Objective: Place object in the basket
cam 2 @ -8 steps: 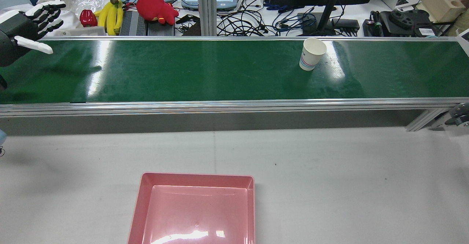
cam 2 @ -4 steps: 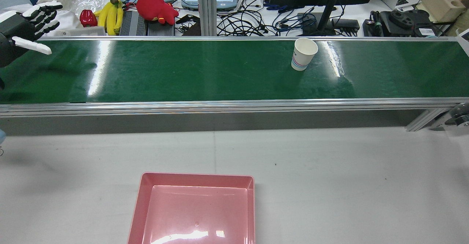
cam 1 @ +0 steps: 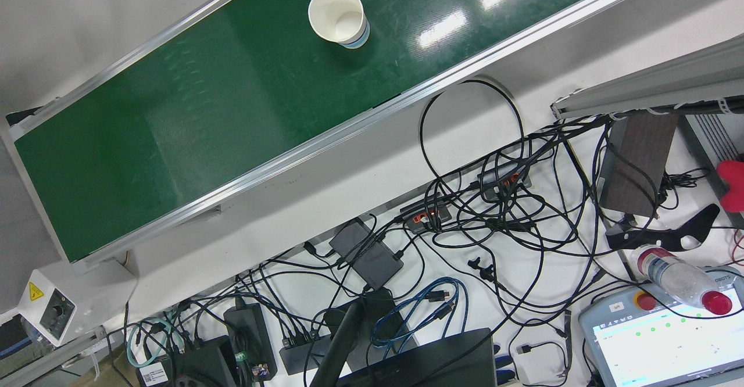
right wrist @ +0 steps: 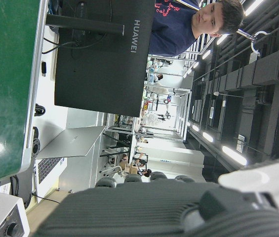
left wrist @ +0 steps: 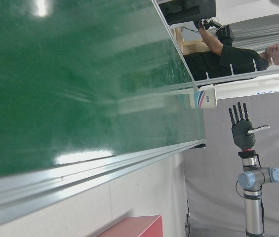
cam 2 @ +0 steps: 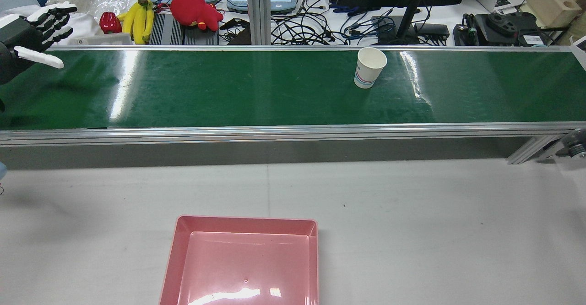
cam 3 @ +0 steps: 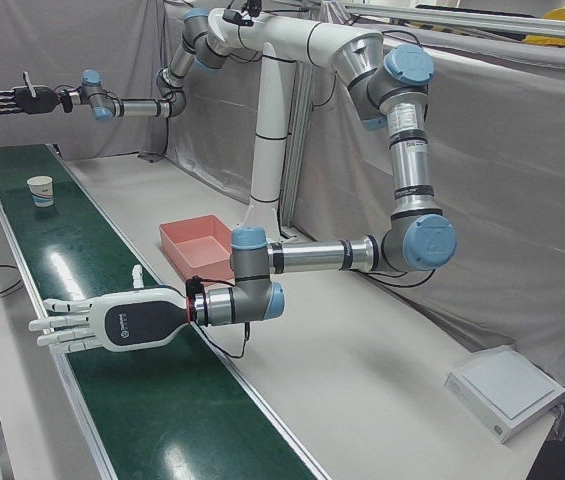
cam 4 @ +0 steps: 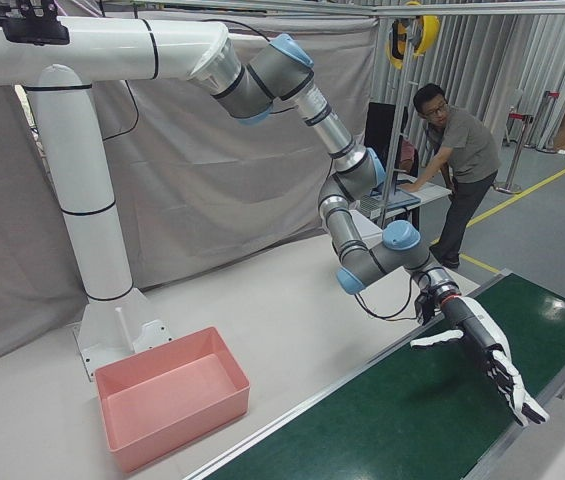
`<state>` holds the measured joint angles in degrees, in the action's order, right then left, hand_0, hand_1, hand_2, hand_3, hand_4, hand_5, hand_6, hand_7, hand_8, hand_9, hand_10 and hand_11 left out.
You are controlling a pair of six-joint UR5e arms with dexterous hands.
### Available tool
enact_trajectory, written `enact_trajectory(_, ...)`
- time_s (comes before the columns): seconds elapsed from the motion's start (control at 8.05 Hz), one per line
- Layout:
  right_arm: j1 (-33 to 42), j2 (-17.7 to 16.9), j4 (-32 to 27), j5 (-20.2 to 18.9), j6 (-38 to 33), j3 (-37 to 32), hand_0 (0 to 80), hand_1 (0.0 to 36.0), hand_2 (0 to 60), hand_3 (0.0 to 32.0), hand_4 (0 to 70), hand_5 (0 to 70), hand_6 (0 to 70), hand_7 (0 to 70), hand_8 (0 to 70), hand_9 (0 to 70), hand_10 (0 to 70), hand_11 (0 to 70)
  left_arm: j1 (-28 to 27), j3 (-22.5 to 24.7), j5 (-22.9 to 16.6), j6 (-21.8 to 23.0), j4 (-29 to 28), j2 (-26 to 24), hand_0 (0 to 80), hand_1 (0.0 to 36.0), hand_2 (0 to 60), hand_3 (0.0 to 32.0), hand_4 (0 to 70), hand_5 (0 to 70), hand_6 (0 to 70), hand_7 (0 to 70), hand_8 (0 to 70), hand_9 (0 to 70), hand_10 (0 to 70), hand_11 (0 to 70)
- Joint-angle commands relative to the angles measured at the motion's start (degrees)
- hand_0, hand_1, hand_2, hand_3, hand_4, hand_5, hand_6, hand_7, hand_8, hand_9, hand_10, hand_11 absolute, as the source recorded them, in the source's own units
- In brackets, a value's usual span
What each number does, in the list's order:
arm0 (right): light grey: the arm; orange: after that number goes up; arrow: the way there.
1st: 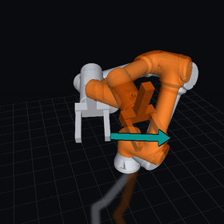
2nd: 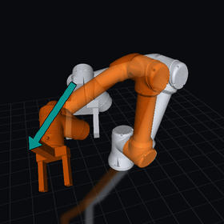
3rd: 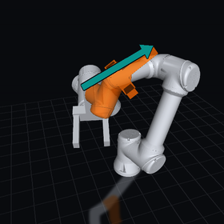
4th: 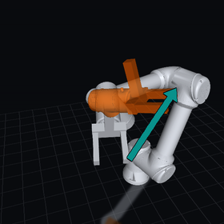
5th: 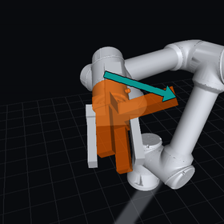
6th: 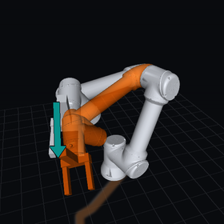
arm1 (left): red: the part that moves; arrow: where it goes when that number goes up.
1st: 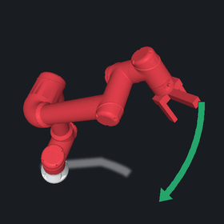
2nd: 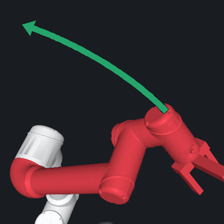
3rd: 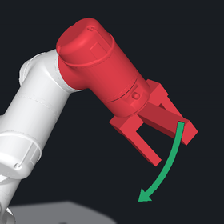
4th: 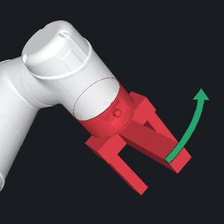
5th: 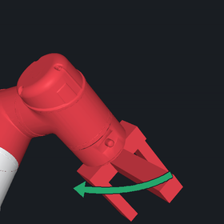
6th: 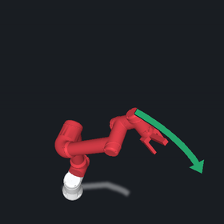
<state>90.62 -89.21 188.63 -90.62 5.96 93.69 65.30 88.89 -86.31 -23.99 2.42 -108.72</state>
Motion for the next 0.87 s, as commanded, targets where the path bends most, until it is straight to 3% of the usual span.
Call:
enact_trajectory(0.0, 0.00, 0.00, -0.02, 0.00, 0.02, 0.00, 0.0, 0.0, 0.0, 0.0, 0.0, 0.0, 0.0, 0.0, 0.0, 0.0, 0.0, 0.0, -0.08, 0.15, 0.00, 0.00, 0.74, 0.17, 55.5, 13.4, 0.0, 3.6, 0.5, 23.9, 0.1, 0.0, 0.0, 0.0, 2.5, 5.7)
enact_trajectory(0.75, 0.08, -0.09, -0.02, 0.00, 0.02, 0.00, 0.0, 0.0, 0.0, 0.0, 0.0, 0.0, 0.0, 0.0, 0.0, 0.0, 0.0, 0.0, -0.17, 0.41, -0.09, 0.09, 1.27, 0.00, 56.0, 13.6, 0.0, 4.2, 0.1, 23.7, 0.1, 0.0, 0.0, 0.0, 2.5, 5.8)
